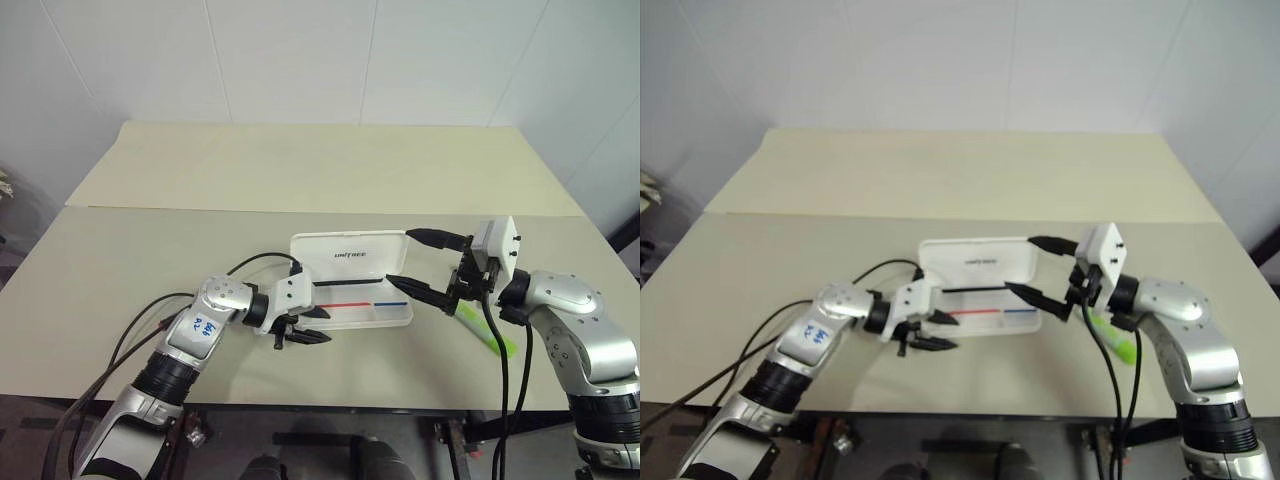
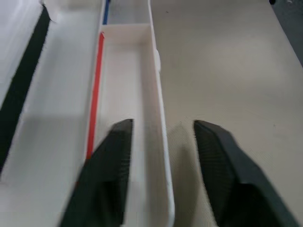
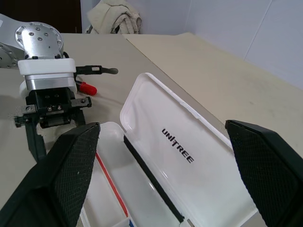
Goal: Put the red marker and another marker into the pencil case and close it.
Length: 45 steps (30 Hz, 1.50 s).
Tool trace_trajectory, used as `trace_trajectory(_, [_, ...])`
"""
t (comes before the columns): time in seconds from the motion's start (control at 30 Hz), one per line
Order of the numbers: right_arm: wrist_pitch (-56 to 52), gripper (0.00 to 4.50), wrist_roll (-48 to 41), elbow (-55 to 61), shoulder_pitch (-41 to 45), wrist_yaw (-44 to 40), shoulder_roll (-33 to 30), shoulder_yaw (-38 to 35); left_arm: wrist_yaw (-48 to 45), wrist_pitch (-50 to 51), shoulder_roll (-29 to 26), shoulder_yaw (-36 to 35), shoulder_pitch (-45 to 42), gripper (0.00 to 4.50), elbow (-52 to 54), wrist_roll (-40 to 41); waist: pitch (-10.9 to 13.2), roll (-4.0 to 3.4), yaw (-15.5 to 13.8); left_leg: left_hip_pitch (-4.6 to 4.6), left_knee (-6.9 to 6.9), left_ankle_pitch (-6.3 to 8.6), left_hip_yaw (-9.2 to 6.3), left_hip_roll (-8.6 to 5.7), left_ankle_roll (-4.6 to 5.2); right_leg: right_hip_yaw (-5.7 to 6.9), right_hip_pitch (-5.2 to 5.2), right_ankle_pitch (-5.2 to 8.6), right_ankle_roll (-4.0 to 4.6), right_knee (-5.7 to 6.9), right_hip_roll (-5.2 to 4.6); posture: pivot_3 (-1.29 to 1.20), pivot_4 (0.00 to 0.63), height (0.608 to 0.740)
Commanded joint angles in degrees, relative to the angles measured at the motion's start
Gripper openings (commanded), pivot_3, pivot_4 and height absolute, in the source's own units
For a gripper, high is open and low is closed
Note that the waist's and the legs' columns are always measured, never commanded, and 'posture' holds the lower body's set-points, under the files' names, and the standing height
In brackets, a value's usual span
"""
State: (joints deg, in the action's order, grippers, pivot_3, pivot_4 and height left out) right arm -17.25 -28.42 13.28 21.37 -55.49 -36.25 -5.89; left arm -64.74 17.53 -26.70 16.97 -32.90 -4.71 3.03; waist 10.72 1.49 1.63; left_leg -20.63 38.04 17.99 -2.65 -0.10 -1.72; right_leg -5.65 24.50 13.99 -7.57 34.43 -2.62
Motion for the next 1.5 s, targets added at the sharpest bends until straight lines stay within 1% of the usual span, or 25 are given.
trace_trajectory(0.03, [1.3, 4.5, -0.32, 0.69, 1.07, 0.07, 0.51, 0.1, 0.37, -1.05, -0.28, -1.29, 0.09, 2.47, 3.66, 1.85, 0.0, 0.0, 0.02, 0.0, 0.0, 0.0, 0.0, 0.0, 0.0, 0.0, 0.0, 0.0, 0.0, 0.0, 0.0, 0.0, 0.15, 0.74])
trace_trajectory(0.1, [1.5, 4.5, -0.25, 0.52, 1.05, -0.09, 0.72, 0.34, -0.03, 0.02, -0.85, -2.0, 0.74, 2.47, 5.51, 3.16, 0.0, 0.0, -0.01, 0.0, 0.0, 0.0, -0.01, 0.01, 0.0, 0.0, 0.0, 0.0, 0.0, 0.01, 0.01, 0.0, 0.15, 0.74])
trace_trajectory(0.17, [1.85, 4.5, -0.31, -0.12, 1.11, -0.55, 1.08, 0.72, -0.02, 1.08, -2.64, -4.25, 2.41, 2.47, 9.83, 5.25, 0.0, 0.0, 0.07, 0.0, -0.02, 0.0, 0.0, 0.01, 0.0, 0.0, 0.0, 0.0, 0.0, 0.0, 0.0, 0.0, 0.15, 0.74])
trace_trajectory(0.3, [2.52, 4.5, -0.44, -1.73, 1.72, -1.67, 1.69, 1.5, 2.34, 2.05, -3.82, -11.29, 5.2, 2.47, 15.83, 11.08, 0.0, 0.0, 0.06, 0.01, -0.06, 0.01, 0.01, 0.06, 0.0, -0.01, 0.02, 0.01, 0.02, 0.0, 0.01, 0.0, 0.15, 0.74])
trace_trajectory(0.4, [2.87, 4.5, -0.52, -2.53, 2.24, -2.69, 2.05, 2.0, 3.05, 0.07, -6.34, -16.52, 8.83, 3.01, 18.89, 13.22, 0.0, 0.0, 0.18, 0.02, -0.04, 0.0, 0.0, 0.06, 0.0, 0.0, 0.01, 0.01, 0.03, 0.01, 0.0, 0.0, 0.15, 0.74])
trace_trajectory(0.5, [3.35, 4.5, -0.51, -4.1, 3.19, -3.89, 2.29, 2.57, 1.82, -3.92, -9.76, -22.76, 15.27, 3.93, 20.42, 15.58, 0.0, 0.0, 0.62, 0.08, -0.1, 0.01, 0.06, 0.08, 0.0, -0.02, 0.02, 0.03, 0.06, 0.0, 0.0, 0.0, 0.15, 0.74])
trace_trajectory(0.57, [3.39, 4.5, -0.72, -5.2, 3.87, -5.06, 2.28, 2.95, 0.8, -7.49, -11.56, -27.95, 20.15, 4.47, 19.03, 17.42, 0.01, 0.0, 0.66, 0.12, -0.15, 0.01, 0.06, 0.11, -0.01, -0.01, 0.02, 0.07, 0.12, 0.0, 0.0, 0.0, 0.15, 0.74])
trace_trajectory(0.63, [3.18, 4.5, -0.97, -6.01, 4.26, -6.59, 1.97, 3.18, 0.72, -9.62, -13.05, -32.57, 23.91, 4.47, 16.83, 18.51, 0.01, 0.0, 0.48, 0.12, -0.17, 0.02, 0.02, 0.15, -0.01, 0.06, 0.02, 0.1, 0.18, -0.01, -0.01, 0.0, 0.15, 0.74])
trace_trajectory(0.73, [2.49, 4.5, -1.71, -7.02, 4.77, -9.4, 1.16, 3.09, 3.1, -10.71, -13.88, -37.91, 26.67, 4.47, 12.8, 19.2, 0.03, -0.03, 0.09, 0.13, -0.17, 0.02, 0.01, 0.15, -0.01, 0.09, 0.02, 0.12, 0.22, 0.0, -0.02, 0.0, 0.15, 0.74])
trace_trajectory(0.83, [0.96, 4.5, -3.96, -6.68, 4.87, -13.46, -0.43, 2.26, 7.19, -14.72, -14.4, -41.34, 29.15, 4.47, 6.65, 15.64, 0.03, -0.03, -0.02, 0.13, -0.17, 0.02, -0.02, 0.13, -0.01, 0.13, -0.01, 0.12, 0.22, -0.02, -0.06, 0.0, 0.15, 0.74])
trace_trajectory(0.97, [-0.65, 4.5, -5.83, -5.09, 4.63, -17.92, -3.52, 2.44, 12.74, -18.05, -14.49, -41.56, 30.9, 4.47, 2.03, 11.5, 0.04, -0.03, 0.02, 0.12, -0.2, 0.07, 0.0, 0.14, -0.07, 0.13, -0.01, 0.12, 0.21, -0.12, -0.06, 0.0, 0.15, 0.74])
trace_trajectory(1.07, [-0.36, 4.5, -5.16, -4.51, 4.51, -20.07, -5.26, 3.2, 14.48, -19.57, -13.8, -40.69, 31.0, 4.47, -1.41, 10.93, 0.04, -0.04, 0.01, 0.11, -0.24, 0.11, -0.01, 0.18, -0.12, 0.16, 0.0, 0.11, 0.21, -0.17, -0.06, 0.0, 0.15, 0.74])
trace_trajectory(1.27, [-1.32, 4.5, -4.8, -2.98, 4.23, -19.32, -5.8, 3.11, 15.88, -20.23, -12.2, -35.88, 28.72, 4.47, -6.85, 9.75, 0.04, -0.04, 0.01, 0.14, -0.39, 0.11, 0.0, 0.21, -0.13, 0.18, 0.01, 0.12, 0.22, -0.22, -0.05, 0.0, 0.15, 0.74])
trace_trajectory(1.43, [-2.25, 4.5, -4.83, -1.6, 3.54, -18.14, -6.4, 2.19, 14.6, -19.32, -11.54, -32.98, 26.34, 4.47, -10.66, 10.34, 0.04, -0.04, -0.2, 0.14, -0.42, 0.11, -0.04, 0.18, -0.13, 0.23, 0.01, 0.12, 0.22, -0.22, -0.14, 0.0, 0.15, 0.74])
trace_trajectory(1.5, [-2.49, 4.5, -4.91, -1.03, 3.29, -17.58, -6.68, 1.92, 13.24, -19.03, -11.44, -32.27, 25.94, 4.07, -11.49, 11.12, 0.03, -0.05, -0.19, 0.14, -0.42, 0.11, -0.04, 0.13, -0.13, 0.24, 0.0, 0.12, 0.22, -0.21, -0.21, 0.0, 0.15, 0.74])
